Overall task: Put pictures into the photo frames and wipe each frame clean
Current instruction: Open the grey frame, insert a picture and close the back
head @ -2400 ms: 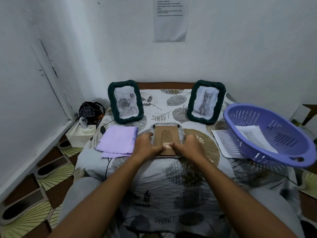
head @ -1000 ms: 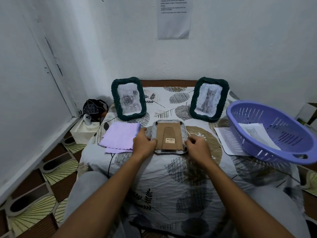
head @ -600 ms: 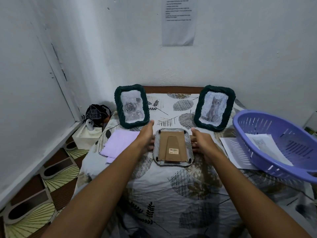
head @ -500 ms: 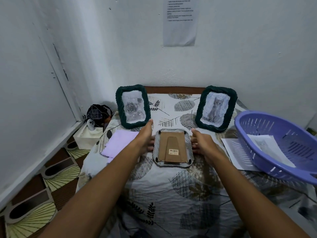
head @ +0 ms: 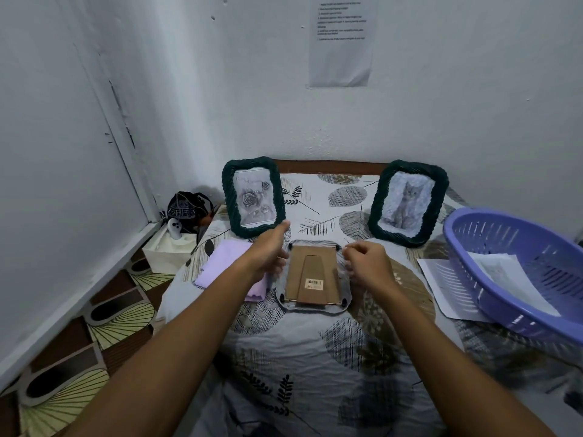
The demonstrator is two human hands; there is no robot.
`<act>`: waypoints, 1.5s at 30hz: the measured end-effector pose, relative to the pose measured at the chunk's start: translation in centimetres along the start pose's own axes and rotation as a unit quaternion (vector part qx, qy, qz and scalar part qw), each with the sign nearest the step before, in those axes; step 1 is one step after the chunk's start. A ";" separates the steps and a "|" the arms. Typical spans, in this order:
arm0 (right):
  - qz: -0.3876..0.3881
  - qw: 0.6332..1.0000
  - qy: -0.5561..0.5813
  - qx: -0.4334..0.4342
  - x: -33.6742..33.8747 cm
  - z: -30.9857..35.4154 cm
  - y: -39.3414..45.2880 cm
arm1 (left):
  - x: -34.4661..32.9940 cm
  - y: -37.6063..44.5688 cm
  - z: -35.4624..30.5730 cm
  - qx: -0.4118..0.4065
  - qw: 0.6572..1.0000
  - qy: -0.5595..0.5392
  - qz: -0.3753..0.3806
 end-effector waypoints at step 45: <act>0.089 0.980 0.101 -0.150 0.0 -0.2 1.6 | -2.1 0.0 0.5 0.032 0.983 -0.183 0.015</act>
Point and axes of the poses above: each hand's wrist, its own y-axis towards the middle knuckle, its own x-axis out of the back of the hand, z = x × y, the point moved 3 cm from there along y, towards the middle knuckle
